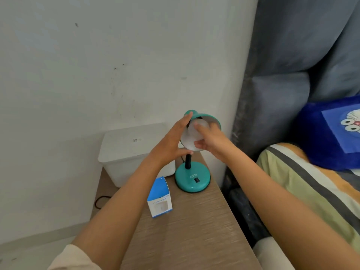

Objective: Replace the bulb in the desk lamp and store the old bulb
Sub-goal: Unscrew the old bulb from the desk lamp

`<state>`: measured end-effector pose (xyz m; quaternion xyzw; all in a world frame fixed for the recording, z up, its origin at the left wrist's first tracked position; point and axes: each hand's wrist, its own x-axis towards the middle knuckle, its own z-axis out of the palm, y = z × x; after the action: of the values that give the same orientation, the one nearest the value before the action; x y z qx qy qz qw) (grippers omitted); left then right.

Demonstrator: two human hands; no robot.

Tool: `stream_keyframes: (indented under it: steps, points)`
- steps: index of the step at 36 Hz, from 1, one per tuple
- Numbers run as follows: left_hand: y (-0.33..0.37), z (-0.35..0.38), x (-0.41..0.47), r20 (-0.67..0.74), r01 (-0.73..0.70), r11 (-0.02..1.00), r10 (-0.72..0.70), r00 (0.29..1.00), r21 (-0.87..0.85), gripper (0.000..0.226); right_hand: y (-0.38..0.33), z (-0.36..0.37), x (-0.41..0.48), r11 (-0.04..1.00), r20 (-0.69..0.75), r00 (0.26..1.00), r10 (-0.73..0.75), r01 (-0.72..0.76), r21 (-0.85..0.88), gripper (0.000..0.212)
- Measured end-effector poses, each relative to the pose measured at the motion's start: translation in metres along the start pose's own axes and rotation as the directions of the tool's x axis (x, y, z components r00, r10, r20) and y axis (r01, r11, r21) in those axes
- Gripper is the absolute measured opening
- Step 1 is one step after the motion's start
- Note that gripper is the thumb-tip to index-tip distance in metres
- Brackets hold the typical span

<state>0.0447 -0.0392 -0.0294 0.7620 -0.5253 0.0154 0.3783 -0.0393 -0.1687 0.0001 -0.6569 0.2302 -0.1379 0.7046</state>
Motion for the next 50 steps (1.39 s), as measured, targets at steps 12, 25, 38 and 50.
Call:
stream_keyframes:
  steps: [12, 25, 38, 50]
  points:
    - [-0.001, 0.004, -0.001, -0.025, -0.022, 1.000, 0.021, 0.999, -0.018, 0.105, 0.002, 0.003, -0.019, 0.927, 0.072, 0.990, 0.118, -0.136, 0.348, 0.031]
    - [-0.004, 0.007, -0.003, -0.054, -0.004, 0.999, 0.001, 0.999, -0.040, 0.104, 0.005, 0.007, -0.018, 0.979, -0.048, 0.998, 0.027, -0.017, 0.204, 0.054]
    - [-0.006, 0.007, -0.002, -0.054, -0.013, 0.999, 0.011, 0.998, -0.034, 0.105, 0.010, 0.006, -0.017, 0.931, -0.016, 0.999, 0.036, -0.028, 0.364, 0.045]
    - [-0.005, 0.005, -0.003, -0.053, -0.013, 0.999, 0.011, 0.999, -0.038, 0.100, 0.009, 0.006, -0.017, 0.938, -0.012, 0.996, 0.085, -0.076, 0.339, 0.045]
